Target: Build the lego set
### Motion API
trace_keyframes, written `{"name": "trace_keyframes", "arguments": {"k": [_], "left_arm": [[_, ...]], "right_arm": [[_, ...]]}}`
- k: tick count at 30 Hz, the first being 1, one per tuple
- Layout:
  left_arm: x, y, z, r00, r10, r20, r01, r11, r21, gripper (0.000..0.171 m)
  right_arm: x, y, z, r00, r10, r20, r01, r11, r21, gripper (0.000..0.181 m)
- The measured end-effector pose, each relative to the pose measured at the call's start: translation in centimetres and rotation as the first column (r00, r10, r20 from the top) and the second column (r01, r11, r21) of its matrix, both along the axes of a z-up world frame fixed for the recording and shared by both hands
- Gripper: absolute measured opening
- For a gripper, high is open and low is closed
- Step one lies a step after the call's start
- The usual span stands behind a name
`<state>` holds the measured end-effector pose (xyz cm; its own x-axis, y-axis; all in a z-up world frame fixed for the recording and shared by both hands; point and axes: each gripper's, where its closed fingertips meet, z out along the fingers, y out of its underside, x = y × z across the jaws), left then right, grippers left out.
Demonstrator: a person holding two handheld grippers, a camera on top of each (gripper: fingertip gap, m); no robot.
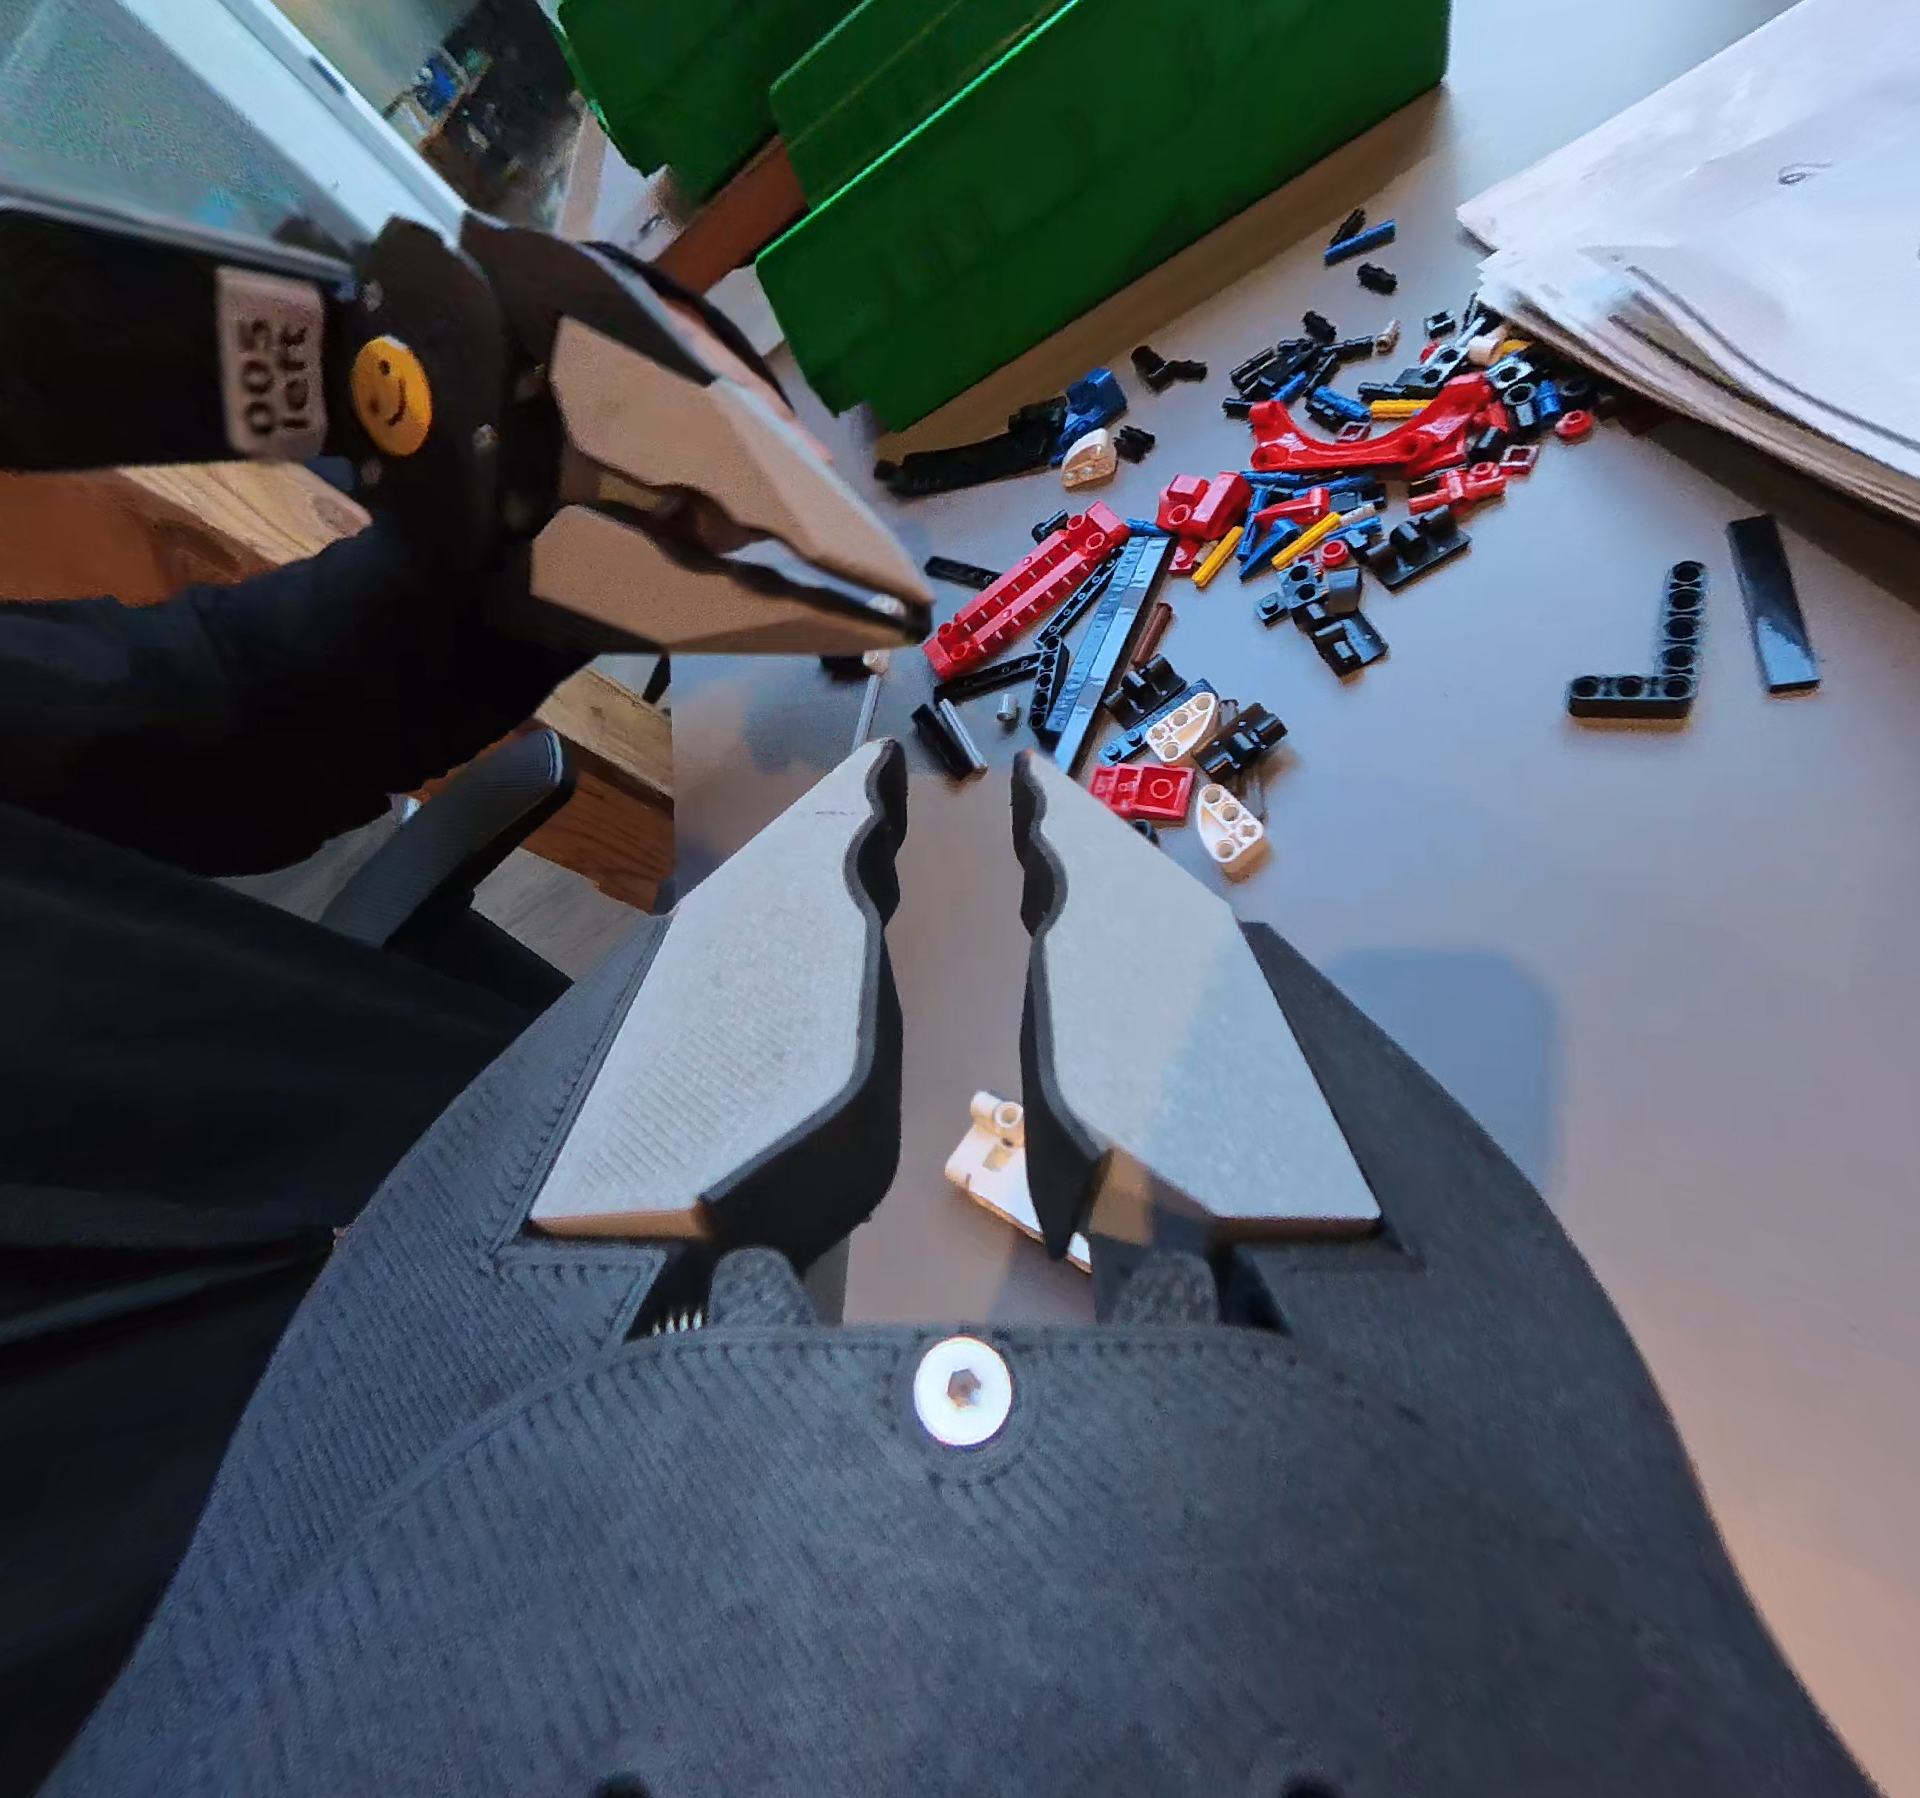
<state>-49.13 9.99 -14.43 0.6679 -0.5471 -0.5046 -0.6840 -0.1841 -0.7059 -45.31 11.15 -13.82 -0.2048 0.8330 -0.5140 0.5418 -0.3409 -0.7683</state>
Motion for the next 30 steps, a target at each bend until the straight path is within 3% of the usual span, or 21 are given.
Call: {"name": "trace_keyframes", "arguments": {"k": [5,10,19,22,25,30], "left_arm": [[3.0,-0.5,1.0,1.0,-0.017,-0.005,0.017,0.996,0.092,0.0],[3.6,-0.6,0.4,0.997,-0.009,-0.071,0.015,0.996,0.086,0.0],[4.3,-0.7,0.1,0.996,-0.01,-0.085,0.016,0.997,0.078,0.001],[4.3,-0.6,-0.2,0.999,0.007,-0.036,-0.006,0.999,0.05,0.0],[3.9,-0.6,-0.5,0.996,0.051,0.079,-0.051,0.999,-0.005,0.007],[1.9,-1.6,-3.4,0.928,0.229,0.295,-0.145,0.949,-0.279,0.017]], "right_arm": [[-0.1,-1.7,-0.6,0.999,0.038,0.007,-0.038,0.999,0.002,0.017],[-0.1,-2.5,0.1,0.998,0.051,-0.033,-0.052,0.997,-0.056,0.012],[0.0,-2.8,-0.5,0.999,0.046,-0.004,-0.046,0.999,-0.013,0.002],[0.1,-2.2,-1.1,0.999,0.036,0.027,-0.037,0.998,0.049,0.002],[0.8,0.4,-3.3,0.99,-0.027,0.138,-0.002,0.978,0.208,0.002],[3.8,2.4,-8.3,0.901,-0.003,0.433,-0.147,0.938,0.313,0.003]]}}
